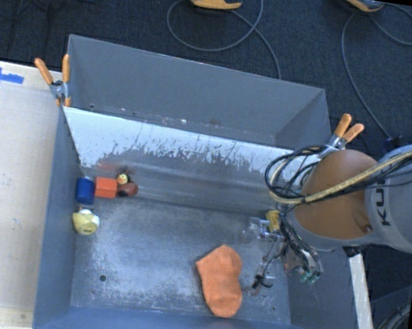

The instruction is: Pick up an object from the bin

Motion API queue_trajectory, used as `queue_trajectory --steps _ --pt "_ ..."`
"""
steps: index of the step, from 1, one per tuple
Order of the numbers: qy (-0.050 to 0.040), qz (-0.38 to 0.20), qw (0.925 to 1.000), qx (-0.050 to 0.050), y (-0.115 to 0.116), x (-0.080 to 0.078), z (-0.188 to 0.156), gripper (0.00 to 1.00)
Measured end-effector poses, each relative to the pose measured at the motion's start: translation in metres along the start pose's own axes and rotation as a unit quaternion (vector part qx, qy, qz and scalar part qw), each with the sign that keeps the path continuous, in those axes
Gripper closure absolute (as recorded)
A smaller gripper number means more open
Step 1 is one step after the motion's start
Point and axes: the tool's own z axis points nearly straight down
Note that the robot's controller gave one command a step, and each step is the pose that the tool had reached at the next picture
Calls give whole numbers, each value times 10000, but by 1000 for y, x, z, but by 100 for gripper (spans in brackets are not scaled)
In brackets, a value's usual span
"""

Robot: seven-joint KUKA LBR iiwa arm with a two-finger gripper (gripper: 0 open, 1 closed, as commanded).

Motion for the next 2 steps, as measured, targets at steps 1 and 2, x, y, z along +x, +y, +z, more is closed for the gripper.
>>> queue_trajectory --steps 1,2 --pt "10 -494 9988 4 24 7 14 0" --pt "18 43 10000 -2 39 47 20 100"
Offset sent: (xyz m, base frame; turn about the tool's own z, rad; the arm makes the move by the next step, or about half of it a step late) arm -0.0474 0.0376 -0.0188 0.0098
